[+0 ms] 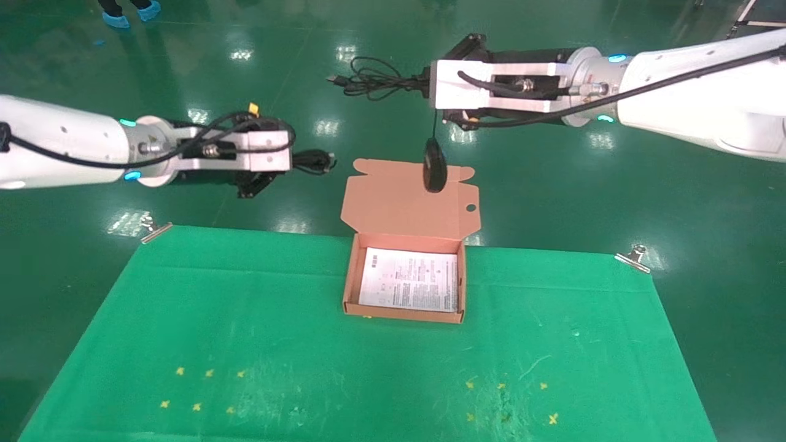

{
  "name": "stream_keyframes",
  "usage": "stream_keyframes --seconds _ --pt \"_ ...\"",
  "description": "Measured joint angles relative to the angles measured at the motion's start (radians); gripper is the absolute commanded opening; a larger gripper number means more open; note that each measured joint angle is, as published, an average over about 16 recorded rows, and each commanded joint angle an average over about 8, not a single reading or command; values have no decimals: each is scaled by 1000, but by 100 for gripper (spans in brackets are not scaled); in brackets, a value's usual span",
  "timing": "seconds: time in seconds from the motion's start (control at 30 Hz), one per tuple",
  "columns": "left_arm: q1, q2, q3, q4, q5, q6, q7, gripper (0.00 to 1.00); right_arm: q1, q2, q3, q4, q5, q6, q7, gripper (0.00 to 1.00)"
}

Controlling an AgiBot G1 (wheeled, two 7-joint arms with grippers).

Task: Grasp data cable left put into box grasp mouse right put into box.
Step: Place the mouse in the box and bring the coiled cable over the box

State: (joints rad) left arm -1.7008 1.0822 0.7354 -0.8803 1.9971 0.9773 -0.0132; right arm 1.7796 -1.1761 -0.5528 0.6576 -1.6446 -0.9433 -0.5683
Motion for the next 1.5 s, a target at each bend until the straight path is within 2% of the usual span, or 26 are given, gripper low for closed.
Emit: stream_keyframes --seconds 0.5,0.93,1.27,1.5 --pt "-14 10 -5 0 17 -34 -14 0 48 -61 12 -111 34 -5 -94 0" --pt "22 -8 14 3 54 -17 -49 0 14 -106 10 -183 46 4 -127 0" --pt "48 -29 41 -23 121 22 -128 0 -19 -163 -6 -272 72 21 -181 0" --pt "65 -43 55 -59 163 50 -188 0 -56 -183 -51 -299 105 35 -197 0"
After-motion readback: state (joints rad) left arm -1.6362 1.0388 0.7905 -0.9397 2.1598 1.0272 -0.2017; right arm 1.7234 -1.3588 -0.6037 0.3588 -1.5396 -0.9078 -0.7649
